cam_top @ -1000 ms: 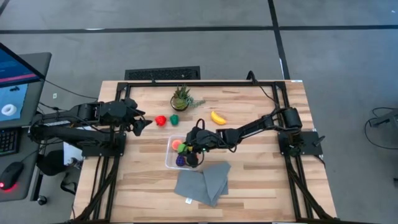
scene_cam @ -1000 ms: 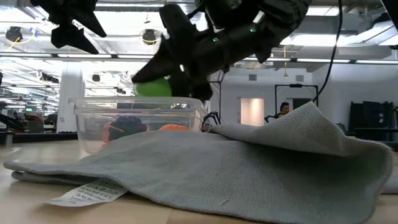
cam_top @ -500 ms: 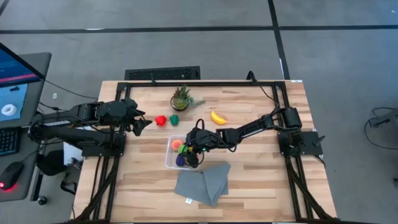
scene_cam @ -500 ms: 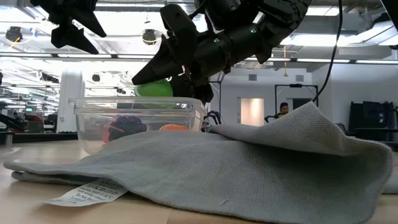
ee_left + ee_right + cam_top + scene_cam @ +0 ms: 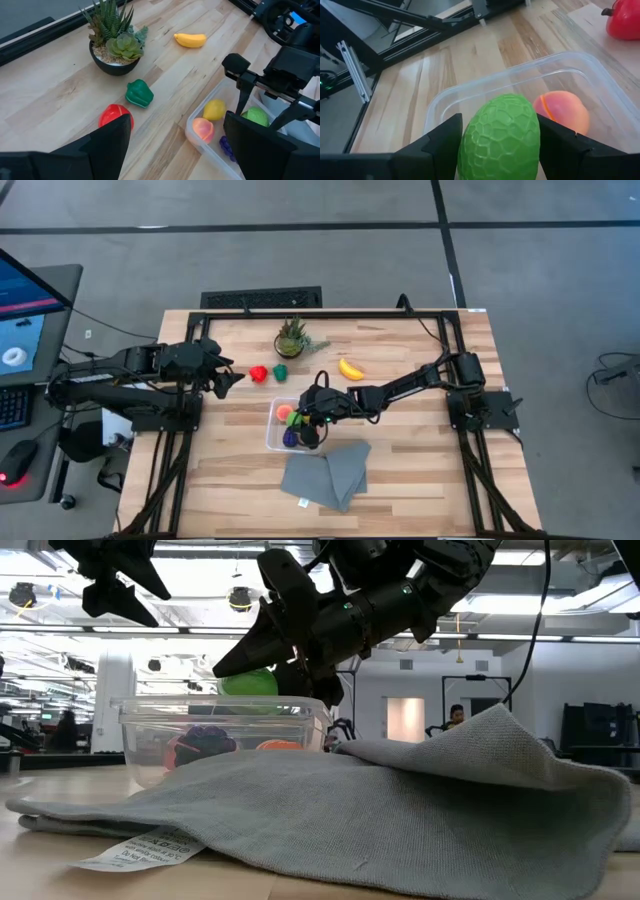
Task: Pick and placing Produce into tupperware
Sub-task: Put the green melon into the transparent container
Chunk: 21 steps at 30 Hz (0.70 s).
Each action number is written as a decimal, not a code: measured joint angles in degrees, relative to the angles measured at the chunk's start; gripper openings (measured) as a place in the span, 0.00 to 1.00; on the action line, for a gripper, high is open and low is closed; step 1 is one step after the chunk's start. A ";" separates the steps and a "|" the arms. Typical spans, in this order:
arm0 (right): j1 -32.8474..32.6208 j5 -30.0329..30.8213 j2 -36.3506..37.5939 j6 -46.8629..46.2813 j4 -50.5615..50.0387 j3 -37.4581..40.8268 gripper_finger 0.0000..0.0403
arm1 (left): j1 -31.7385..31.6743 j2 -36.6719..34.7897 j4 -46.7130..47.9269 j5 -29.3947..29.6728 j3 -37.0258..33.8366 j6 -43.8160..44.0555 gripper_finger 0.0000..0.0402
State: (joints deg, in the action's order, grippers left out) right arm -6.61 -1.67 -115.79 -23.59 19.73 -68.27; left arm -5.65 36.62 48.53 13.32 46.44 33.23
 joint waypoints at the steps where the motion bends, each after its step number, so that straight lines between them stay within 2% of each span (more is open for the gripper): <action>1: 0.00 -0.02 0.00 -0.18 -0.02 0.00 0.62 | 0.00 0.00 0.00 0.00 0.00 0.01 0.76; 21: 0.00 -1.46 0.04 -1.64 -1.73 0.02 0.62 | 0.01 0.00 0.00 -0.02 0.00 0.07 0.76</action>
State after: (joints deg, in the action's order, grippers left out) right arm -6.61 -3.14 -115.74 -25.24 18.00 -68.25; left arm -5.64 36.62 48.53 13.30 46.44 33.30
